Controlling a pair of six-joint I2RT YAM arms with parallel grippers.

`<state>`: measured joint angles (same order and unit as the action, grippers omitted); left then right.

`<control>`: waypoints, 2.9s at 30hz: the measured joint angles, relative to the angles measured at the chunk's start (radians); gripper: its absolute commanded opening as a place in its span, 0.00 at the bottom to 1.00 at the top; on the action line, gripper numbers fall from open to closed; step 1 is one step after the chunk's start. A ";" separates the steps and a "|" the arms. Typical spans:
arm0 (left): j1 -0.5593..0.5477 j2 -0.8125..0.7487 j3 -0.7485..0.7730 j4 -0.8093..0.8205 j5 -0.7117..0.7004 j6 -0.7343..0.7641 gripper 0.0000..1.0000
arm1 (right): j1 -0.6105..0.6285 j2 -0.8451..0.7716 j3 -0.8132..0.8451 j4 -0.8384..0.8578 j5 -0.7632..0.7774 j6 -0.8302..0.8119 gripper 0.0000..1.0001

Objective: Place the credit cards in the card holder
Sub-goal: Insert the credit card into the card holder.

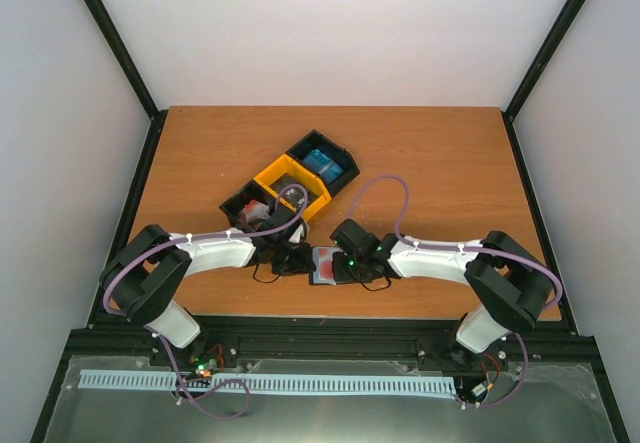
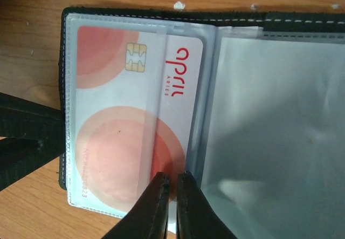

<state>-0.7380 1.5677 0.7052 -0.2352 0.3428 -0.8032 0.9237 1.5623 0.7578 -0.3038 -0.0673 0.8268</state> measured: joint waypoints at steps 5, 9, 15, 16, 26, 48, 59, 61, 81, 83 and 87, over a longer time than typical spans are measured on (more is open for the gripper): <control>0.000 -0.002 -0.002 0.001 -0.002 0.000 0.14 | 0.000 0.012 0.016 -0.017 0.004 0.000 0.07; -0.002 -0.016 -0.011 0.003 -0.013 -0.008 0.14 | 0.000 0.028 0.027 -0.018 0.003 0.000 0.07; -0.003 -0.080 -0.023 -0.006 -0.057 -0.028 0.28 | 0.000 0.034 0.032 -0.019 0.004 0.012 0.07; -0.003 -0.090 -0.023 -0.004 -0.057 -0.030 0.31 | 0.000 0.034 0.032 -0.019 0.004 0.015 0.07; -0.004 -0.106 -0.037 0.072 0.017 -0.053 0.40 | 0.000 0.034 0.027 -0.012 0.006 0.046 0.06; -0.003 0.009 -0.022 0.103 0.105 -0.051 0.29 | 0.000 0.021 -0.003 0.032 0.003 0.076 0.05; -0.004 -0.035 -0.013 0.049 0.070 -0.023 0.14 | 0.000 0.021 -0.003 0.035 0.002 0.076 0.06; -0.004 -0.035 -0.019 0.055 0.080 -0.022 0.14 | 0.000 0.021 -0.003 0.035 0.001 0.076 0.06; -0.004 -0.007 -0.026 0.077 0.090 -0.018 0.26 | 0.000 0.023 -0.004 0.040 -0.001 0.076 0.06; -0.004 -0.009 -0.026 0.077 0.088 -0.018 0.25 | 0.000 0.023 -0.004 0.042 -0.002 0.076 0.06; -0.004 -0.009 -0.027 0.081 0.093 -0.017 0.18 | 0.000 0.024 -0.004 0.043 -0.004 0.076 0.06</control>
<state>-0.7418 1.5585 0.6777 -0.1539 0.4355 -0.8204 0.9234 1.5860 0.7536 -0.2604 -0.0711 0.9028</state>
